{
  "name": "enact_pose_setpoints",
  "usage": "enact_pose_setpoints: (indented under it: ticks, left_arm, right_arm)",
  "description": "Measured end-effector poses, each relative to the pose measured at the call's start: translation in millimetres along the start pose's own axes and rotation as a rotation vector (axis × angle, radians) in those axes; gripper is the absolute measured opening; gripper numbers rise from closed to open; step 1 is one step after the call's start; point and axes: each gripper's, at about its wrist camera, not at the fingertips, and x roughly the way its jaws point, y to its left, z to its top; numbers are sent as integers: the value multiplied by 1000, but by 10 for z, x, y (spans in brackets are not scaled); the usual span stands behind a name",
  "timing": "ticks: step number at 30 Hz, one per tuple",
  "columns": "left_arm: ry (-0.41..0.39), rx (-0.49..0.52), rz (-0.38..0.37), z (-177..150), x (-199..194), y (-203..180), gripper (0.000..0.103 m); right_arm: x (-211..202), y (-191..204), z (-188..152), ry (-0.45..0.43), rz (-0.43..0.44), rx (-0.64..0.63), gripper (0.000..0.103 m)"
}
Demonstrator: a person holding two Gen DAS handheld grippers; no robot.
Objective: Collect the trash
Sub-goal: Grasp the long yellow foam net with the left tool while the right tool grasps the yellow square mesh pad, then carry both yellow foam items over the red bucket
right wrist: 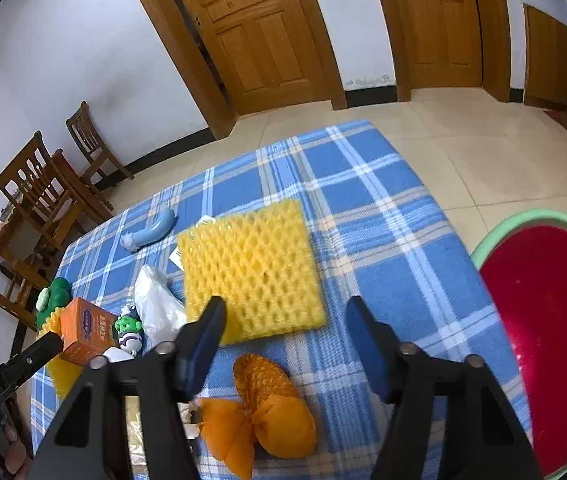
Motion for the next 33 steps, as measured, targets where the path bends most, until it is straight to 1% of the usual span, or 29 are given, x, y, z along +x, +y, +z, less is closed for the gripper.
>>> enact_pose_setpoints:
  ticks: [3, 5, 6, 7, 8, 12, 16, 18, 19, 20, 24, 26, 30, 33]
  left_arm:
    - [-3, 0, -6, -5, -16, 6, 30]
    - [-7, 5, -14, -13, -33, -3, 27]
    - [-9, 7, -17, -17, -42, -11, 26]
    - [-10, 8, -19, -17, -52, -17, 26]
    - [-14, 11, -22, -18, -68, -26, 26]
    - [-23, 14, -30, -28, -127, -55, 25]
    - [-35, 13, -34, -27, -176, -68, 25]
    - [-40, 12, -36, -22, -197, -70, 25]
    - [-44, 10, -38, -18, -208, -68, 25]
    - [-47, 9, -39, -15, -219, -60, 25]
    - [-66, 4, -34, 12, -260, -41, 25]
    - [-75, 2, -27, 29, -267, -27, 25]
    - [-84, 0, -13, 60, -252, -2, 25]
    - [-84, 1, -7, 69, -223, 9, 25]
  right_arm:
    - [24, -6, -10, 7, 15, 6, 43]
    - [19, -8, -22, 7, 22, 9, 26]
    - [10, -9, -30, 3, 23, 8, 21]
    - [2, -10, -32, 0, 24, 6, 13]
    - [-6, -12, -33, -3, 22, 6, 9]
    - [-75, -22, -40, -24, 20, 6, 8]
    - [-144, -53, -12, -42, 26, 16, 10]
    - [-161, -67, 6, -51, 13, 10, 23]
    - [-164, -73, 12, -57, 5, 11, 41]
    - [-165, -79, 18, -65, 3, 13, 52]
    - [-120, -74, 67, -74, 16, -15, 56]
    - [-73, -52, 101, -79, 20, -40, 61]
    - [51, -31, 154, -73, 36, -71, 62]
    - [127, -53, 165, -60, 53, -68, 62]
